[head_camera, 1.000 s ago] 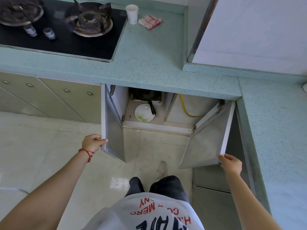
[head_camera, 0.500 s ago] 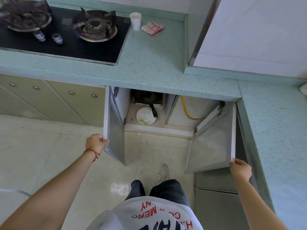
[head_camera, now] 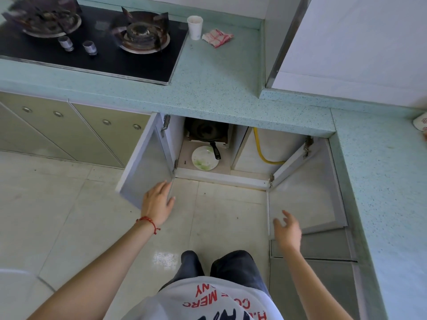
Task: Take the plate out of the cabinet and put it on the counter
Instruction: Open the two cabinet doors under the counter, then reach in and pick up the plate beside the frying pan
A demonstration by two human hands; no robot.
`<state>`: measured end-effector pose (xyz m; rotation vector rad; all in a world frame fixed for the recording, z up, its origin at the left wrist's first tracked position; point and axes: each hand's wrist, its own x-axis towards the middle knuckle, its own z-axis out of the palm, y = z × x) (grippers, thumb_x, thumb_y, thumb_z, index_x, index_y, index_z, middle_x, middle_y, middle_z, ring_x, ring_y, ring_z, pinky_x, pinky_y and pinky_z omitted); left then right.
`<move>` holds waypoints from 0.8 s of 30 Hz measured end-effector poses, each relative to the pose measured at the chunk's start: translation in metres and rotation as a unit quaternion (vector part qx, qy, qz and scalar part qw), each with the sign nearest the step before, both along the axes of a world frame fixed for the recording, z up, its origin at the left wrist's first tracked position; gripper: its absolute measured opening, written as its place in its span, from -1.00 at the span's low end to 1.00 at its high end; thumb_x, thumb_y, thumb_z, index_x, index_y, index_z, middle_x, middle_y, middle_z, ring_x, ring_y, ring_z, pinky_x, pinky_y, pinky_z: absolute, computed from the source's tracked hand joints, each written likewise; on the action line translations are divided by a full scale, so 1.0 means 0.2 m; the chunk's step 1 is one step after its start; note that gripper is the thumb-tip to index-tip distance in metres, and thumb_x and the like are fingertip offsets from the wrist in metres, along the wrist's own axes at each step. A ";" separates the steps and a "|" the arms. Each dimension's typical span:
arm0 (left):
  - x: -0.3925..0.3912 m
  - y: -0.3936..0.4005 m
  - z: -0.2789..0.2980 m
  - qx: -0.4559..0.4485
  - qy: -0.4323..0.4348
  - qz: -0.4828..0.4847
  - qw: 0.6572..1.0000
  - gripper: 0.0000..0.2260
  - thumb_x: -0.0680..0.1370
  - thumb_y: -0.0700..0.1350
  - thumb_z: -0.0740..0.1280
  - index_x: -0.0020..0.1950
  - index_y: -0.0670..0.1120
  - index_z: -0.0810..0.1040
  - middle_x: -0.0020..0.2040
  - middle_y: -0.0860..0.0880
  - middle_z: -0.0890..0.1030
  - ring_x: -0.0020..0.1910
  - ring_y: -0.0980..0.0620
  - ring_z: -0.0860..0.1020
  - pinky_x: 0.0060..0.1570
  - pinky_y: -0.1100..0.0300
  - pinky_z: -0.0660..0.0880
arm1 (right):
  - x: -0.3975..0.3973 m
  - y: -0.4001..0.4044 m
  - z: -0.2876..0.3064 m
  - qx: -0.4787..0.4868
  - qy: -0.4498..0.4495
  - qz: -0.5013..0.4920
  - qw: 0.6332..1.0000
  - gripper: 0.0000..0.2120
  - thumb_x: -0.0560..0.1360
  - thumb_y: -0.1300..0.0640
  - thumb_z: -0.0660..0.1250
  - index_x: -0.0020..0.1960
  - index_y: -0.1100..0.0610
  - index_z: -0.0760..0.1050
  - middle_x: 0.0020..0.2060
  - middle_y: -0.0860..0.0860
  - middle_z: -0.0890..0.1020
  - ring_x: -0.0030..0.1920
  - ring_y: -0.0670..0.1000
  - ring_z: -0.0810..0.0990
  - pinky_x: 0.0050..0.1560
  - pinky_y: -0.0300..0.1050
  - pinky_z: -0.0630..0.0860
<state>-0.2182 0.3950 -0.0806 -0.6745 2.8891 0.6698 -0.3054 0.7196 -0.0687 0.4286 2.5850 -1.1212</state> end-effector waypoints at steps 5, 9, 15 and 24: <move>0.02 0.14 0.01 -0.019 -0.009 -0.043 0.999 -0.54 0.53 0.03 0.09 0.31 -0.23 0.38 0.31 -0.21 0.47 0.33 -0.17 0.41 0.22 -0.08 0.38 | 0.07 -0.16 0.02 0.052 0.037 0.196 0.979 -0.57 0.56 0.11 0.17 0.40 0.17 0.23 0.43 0.12 0.29 0.40 0.12 0.29 0.34 0.00 0.30; 0.04 0.24 0.02 -0.029 -0.022 -0.062 0.997 -0.37 0.47 0.15 -0.13 0.35 -0.20 0.34 0.37 -0.18 0.43 0.38 -0.15 0.35 0.27 -0.10 0.35 | 0.10 -0.21 0.04 0.087 0.040 0.289 0.952 -0.54 0.58 0.04 0.10 0.44 0.12 0.15 0.48 0.07 0.17 0.44 0.09 0.21 0.36 -0.03 0.26; 0.09 0.34 0.03 -0.022 -0.048 -0.064 0.997 -0.37 0.49 0.17 -0.18 0.44 -0.14 0.20 0.47 -0.11 0.28 0.47 -0.08 0.18 0.41 -0.08 0.16 | 0.14 -0.25 0.03 0.074 0.029 0.316 0.946 -0.53 0.58 0.02 0.08 0.45 0.12 0.13 0.48 0.08 0.17 0.44 0.10 0.20 0.41 0.05 0.25; -0.05 0.29 -0.02 -0.015 -0.068 -0.072 0.995 -0.52 0.60 0.04 0.02 0.47 -0.12 0.09 0.51 -0.09 0.17 0.50 -0.05 0.10 0.44 -0.04 0.09 | 0.04 -0.43 -0.07 0.063 0.011 0.329 0.942 -0.53 0.58 0.02 0.08 0.44 0.13 0.13 0.47 0.09 0.20 0.42 0.12 0.23 0.39 0.06 0.28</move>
